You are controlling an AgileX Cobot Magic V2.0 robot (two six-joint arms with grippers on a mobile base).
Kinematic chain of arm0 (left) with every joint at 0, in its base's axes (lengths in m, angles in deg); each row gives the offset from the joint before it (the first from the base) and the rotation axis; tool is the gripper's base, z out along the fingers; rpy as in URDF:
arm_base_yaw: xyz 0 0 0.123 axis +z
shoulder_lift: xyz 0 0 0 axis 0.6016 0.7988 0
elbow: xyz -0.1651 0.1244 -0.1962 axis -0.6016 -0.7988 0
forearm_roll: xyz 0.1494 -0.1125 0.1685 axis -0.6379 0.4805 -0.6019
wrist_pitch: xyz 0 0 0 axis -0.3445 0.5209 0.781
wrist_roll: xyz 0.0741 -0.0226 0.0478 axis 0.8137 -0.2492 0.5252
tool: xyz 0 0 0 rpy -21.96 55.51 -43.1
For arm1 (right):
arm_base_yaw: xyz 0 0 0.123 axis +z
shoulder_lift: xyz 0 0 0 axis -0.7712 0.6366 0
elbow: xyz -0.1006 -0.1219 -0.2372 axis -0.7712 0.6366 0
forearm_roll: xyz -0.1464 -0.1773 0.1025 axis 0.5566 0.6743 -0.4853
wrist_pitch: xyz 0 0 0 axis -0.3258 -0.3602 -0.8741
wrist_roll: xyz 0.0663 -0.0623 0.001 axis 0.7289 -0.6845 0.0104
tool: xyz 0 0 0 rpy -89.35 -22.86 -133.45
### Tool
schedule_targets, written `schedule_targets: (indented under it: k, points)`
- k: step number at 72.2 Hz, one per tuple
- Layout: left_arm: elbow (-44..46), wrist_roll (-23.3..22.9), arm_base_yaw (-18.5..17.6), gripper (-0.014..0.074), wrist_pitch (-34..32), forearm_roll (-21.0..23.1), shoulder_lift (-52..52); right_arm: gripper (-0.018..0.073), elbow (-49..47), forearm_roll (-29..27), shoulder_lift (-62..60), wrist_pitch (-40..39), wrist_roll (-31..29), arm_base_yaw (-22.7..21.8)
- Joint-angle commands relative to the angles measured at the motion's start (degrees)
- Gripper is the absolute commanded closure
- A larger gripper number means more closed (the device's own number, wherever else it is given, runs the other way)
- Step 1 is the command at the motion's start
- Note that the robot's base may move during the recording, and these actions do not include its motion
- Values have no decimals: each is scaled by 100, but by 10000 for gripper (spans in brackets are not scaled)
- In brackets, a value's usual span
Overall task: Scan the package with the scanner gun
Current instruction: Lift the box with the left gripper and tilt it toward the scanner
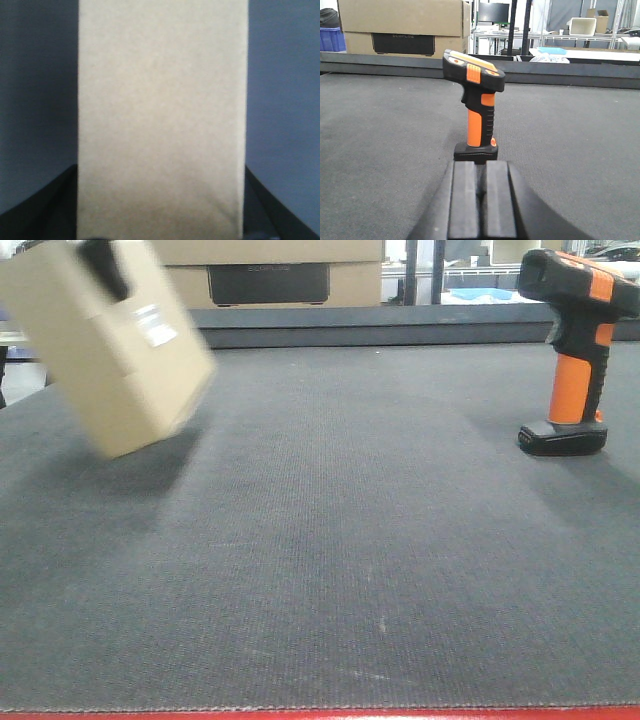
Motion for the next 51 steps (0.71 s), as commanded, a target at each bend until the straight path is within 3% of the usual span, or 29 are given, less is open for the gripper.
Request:
schedule_targets:
  k: [1,12,21,51]
  points:
    - [-91,-123,-286,708,-519,552,-68,727,-1,5,-16,-129,-19,-1]
    - [-215,-464,-775,708,-1068,612,-2,727,-1,5,-16,-129,-19,-1]
    - [-215,-563,-1054,708,-1153,621,173,727,-1,5,-16,-129,-19,-1]
    - [-215,-563,-1141,708,-1140,683,529,727,-1,5,-16,-485,-19,1]
